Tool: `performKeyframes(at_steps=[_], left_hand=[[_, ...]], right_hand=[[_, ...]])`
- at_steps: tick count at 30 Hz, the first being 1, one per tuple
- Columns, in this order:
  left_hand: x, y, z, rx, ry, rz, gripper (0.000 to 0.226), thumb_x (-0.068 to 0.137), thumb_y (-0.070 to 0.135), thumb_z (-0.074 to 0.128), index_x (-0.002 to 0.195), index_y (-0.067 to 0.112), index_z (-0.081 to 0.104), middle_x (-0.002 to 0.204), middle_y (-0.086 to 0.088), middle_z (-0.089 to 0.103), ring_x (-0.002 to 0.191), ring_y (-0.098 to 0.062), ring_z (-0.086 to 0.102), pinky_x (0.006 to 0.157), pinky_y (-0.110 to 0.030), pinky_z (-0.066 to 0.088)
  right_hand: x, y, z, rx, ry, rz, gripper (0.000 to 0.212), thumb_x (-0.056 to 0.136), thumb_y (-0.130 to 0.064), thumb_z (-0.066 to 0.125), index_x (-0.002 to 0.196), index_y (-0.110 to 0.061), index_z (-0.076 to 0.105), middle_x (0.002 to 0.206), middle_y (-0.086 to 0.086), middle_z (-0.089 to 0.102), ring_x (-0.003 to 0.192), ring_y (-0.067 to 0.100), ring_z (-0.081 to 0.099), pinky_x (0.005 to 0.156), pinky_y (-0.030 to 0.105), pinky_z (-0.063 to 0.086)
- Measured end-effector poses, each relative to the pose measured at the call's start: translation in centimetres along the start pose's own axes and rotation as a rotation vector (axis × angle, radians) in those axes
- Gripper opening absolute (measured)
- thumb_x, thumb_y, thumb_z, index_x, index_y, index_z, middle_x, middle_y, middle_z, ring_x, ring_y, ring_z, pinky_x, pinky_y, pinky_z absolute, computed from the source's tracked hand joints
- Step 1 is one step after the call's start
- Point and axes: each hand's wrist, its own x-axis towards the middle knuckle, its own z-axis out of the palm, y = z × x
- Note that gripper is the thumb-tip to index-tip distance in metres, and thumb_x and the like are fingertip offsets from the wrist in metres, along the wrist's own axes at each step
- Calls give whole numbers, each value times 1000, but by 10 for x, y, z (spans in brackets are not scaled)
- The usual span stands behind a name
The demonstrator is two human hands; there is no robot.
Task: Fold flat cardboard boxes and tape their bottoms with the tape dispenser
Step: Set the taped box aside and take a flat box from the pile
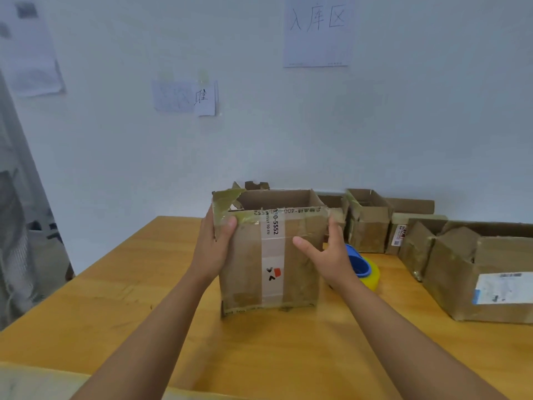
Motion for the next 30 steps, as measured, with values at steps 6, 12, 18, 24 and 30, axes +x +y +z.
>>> performKeyframes(at_steps=[6,12,18,24,30], left_hand=[[-5,4,2,-54,-18,-116,64,78,76,49,132,42,49,130,17,57,117,1,55,97,-32,47],[-6,8,3,-46,-13,-125,66,76,80,46,132,46,52,126,20,60,112,3,57,90,-28,48],[-5,9,4,-28,-6,-94,61,81,78,43,129,43,58,118,20,64,106,3,61,81,-23,48],[-6,6,5,-63,-5,-88,45,87,67,50,128,50,47,129,22,53,109,15,54,81,-14,46],[-5,2,5,-30,-10,-93,38,94,62,48,119,38,62,111,19,68,101,1,64,76,-19,50]], right_hand=[[3,2,-2,46,-38,-1,50,66,-72,71,108,-69,44,134,-4,48,122,14,51,98,40,51],[8,2,-2,127,-71,9,38,71,-69,67,106,-60,53,123,-10,59,110,2,57,91,31,52],[9,1,-3,191,-67,58,43,78,-62,64,112,-38,57,116,-7,64,98,-3,64,69,16,55],[8,5,-4,208,-94,73,38,82,-59,62,115,-41,56,117,-9,65,101,-2,64,72,19,56],[9,5,-4,192,-94,86,32,89,-59,55,115,-42,56,105,-23,68,100,-3,65,72,17,56]])
